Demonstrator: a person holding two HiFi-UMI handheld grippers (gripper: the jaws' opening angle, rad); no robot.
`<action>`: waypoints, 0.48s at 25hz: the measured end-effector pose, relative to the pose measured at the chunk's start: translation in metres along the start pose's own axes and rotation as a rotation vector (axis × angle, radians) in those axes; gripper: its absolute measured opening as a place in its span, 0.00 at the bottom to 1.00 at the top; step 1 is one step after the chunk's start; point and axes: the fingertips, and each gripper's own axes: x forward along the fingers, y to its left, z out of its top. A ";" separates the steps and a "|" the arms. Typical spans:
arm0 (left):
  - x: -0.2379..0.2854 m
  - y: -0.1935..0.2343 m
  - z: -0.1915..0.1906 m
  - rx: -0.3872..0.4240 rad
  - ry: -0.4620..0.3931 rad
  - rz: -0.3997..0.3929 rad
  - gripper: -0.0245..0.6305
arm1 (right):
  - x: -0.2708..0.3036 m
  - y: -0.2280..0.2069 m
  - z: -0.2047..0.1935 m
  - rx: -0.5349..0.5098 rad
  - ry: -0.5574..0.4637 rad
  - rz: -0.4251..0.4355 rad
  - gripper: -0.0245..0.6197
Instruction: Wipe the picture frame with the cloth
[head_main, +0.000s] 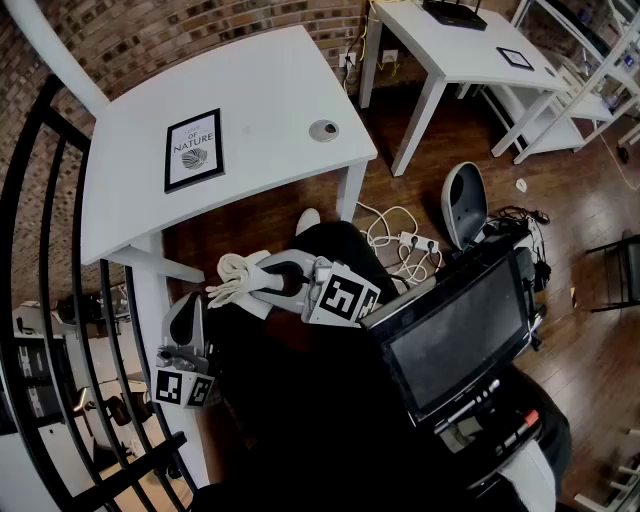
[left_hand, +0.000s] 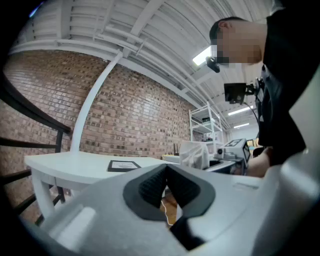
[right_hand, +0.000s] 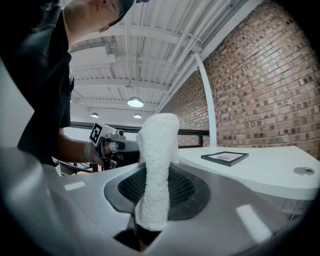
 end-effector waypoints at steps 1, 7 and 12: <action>0.005 0.003 0.001 0.005 -0.005 -0.011 0.04 | 0.001 -0.007 0.001 -0.003 -0.008 -0.016 0.20; 0.023 0.025 0.003 0.019 -0.011 -0.039 0.04 | 0.011 -0.037 0.009 -0.008 -0.026 -0.059 0.20; 0.050 0.046 0.011 0.036 -0.011 -0.040 0.04 | 0.015 -0.068 0.020 -0.041 -0.047 -0.056 0.20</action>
